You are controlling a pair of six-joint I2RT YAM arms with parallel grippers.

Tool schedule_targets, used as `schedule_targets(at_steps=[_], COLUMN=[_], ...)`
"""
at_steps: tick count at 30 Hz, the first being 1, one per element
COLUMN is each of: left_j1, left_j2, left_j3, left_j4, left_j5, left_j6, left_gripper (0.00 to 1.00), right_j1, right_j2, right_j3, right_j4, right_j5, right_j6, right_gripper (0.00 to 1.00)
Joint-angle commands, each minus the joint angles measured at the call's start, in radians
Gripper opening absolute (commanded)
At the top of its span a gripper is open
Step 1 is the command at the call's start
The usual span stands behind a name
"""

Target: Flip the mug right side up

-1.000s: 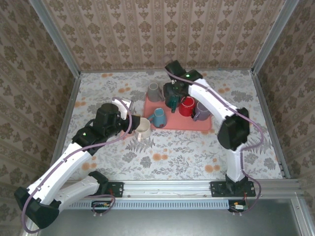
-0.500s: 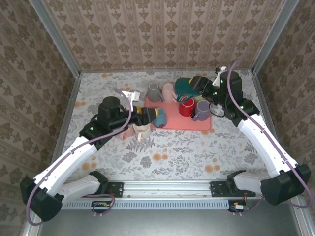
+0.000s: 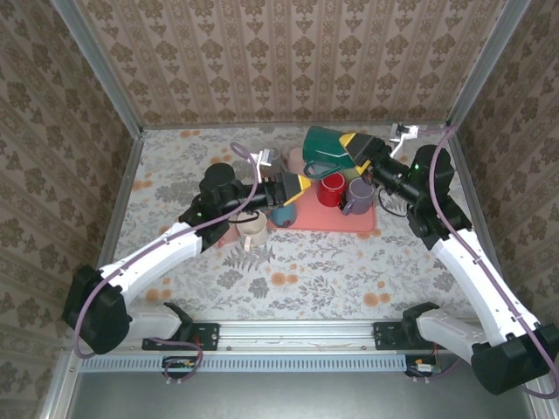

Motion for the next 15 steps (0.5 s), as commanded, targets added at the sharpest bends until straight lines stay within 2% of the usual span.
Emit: schedule_targets(at_steps=[1,9,15], left_j1=[-0.004,-0.006,-0.006], left_j2=[0.010,0.050,0.064], left_j3=[0.041,0.037,0.033], left_j4=[0.097,0.211,0.219], left_j5=[0.022,0.032,0.034], left_j6=[-0.042,-0.097,-0.100], left_gripper=[0.74,0.63,0.58], right_j1=[-0.004,-0.002,0.001], right_j2=[-0.030,-0.054,-0.060], right_j3=[-0.038,-0.110,-0.133], right_j4=[0.178,0.238,0.274], right_j5=[-0.049,-0.059,-0.064], right_j6=[0.075,0.099,0.123], right_gripper=[0.49,0.48,0.47])
